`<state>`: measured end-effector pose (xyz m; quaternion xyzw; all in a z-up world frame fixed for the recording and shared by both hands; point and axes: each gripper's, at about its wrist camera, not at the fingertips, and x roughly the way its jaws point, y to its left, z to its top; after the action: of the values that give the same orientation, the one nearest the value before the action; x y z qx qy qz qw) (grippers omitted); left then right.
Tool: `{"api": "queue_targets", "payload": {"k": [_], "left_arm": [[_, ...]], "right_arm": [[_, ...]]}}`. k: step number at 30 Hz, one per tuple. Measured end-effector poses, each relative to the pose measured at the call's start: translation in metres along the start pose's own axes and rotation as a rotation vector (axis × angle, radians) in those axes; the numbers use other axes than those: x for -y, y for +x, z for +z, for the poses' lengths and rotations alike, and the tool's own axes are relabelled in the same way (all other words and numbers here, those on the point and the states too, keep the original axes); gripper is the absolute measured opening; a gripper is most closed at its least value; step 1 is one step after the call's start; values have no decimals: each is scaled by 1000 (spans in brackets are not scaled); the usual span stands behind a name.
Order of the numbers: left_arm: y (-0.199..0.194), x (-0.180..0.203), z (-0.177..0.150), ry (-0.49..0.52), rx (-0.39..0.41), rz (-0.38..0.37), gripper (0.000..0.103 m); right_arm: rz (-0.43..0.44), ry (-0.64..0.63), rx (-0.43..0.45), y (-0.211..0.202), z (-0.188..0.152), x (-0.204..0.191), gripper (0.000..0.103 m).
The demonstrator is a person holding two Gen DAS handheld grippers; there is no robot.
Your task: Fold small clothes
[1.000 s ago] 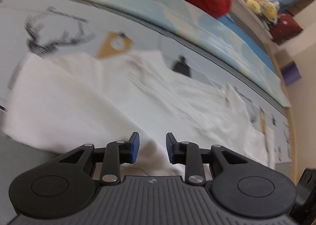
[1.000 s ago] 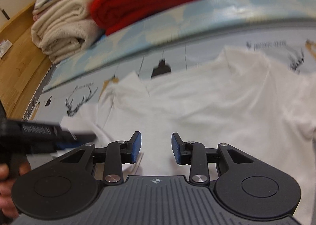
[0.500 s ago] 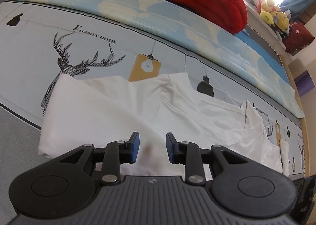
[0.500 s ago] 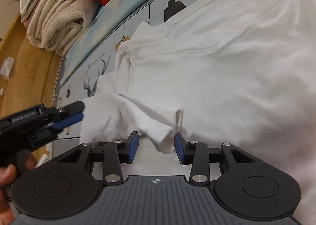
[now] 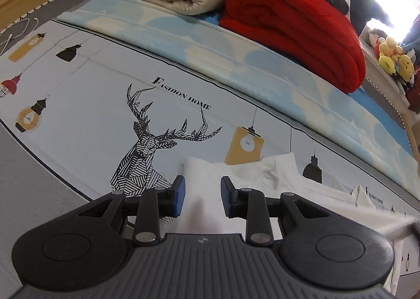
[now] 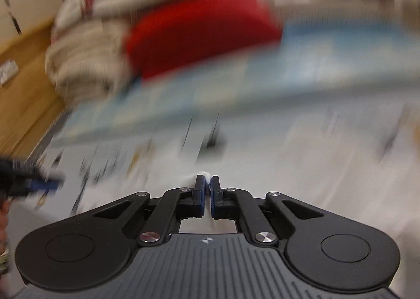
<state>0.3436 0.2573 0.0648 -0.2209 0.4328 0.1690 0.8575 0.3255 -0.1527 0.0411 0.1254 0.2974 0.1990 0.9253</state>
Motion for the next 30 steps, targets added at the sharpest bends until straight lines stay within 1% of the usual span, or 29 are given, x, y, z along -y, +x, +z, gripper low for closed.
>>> {"api": "queue_targets", "payload": {"k": [1,2,3,4,6,7,8,10,11,14,16,18,20,22,24,26,28,30], "left_arm": [[1,1,0,5,-4,-3,31],[3,2,0,11,-10,-4,31],[4,3,-1,16,-16,-5,31],[6,4,-1,19,-23,-6,31],[9,6,-2,18,-29,-7,31],[10,7,-2,16,-31,-10,31],[11,9,-3,16,-34,-15,31],[14,15,-5,22,-41,-24,31],[16,19,-6,30,-47,-28,31],[23,30,-12,61,-71,-40,31],[26,35,-15,78,-87,-47,31],[29,39,-18,93,-93,-45,31],[30,42,-19,103,-95,-44,31],[30,42,-20,106,-95,-43,31],[30,42,-20,111,-95,-42,31],[30,42,-19,115,-95,-42,31],[31,41,-19,114,-96,-38,31],[31,41,-18,114,-96,-37,31]], "right_arm": [[-43,-44,70,-12,8,5,3],[-110,-85,118,-20,13,12,3],[-185,-113,133,-24,16,19,3],[-273,-139,107,-22,16,28,3],[-447,-152,-15,-8,9,53,4],[-504,-109,-79,-1,5,70,4],[-529,-34,-132,2,1,89,4],[-542,104,-195,5,-4,118,4],[-541,159,-202,3,-5,129,4],[-488,307,-188,-4,-4,152,6],[-440,394,-178,-7,-6,163,14],[-397,471,-191,3,-5,174,31],[-354,555,-213,10,-8,182,38],[-304,653,-236,15,-15,191,39],[-286,761,-251,18,-21,203,39],[-272,840,-256,17,-24,207,39],[-259,873,-261,19,-26,208,39],[-263,862,-275,23,-26,207,39]]}}
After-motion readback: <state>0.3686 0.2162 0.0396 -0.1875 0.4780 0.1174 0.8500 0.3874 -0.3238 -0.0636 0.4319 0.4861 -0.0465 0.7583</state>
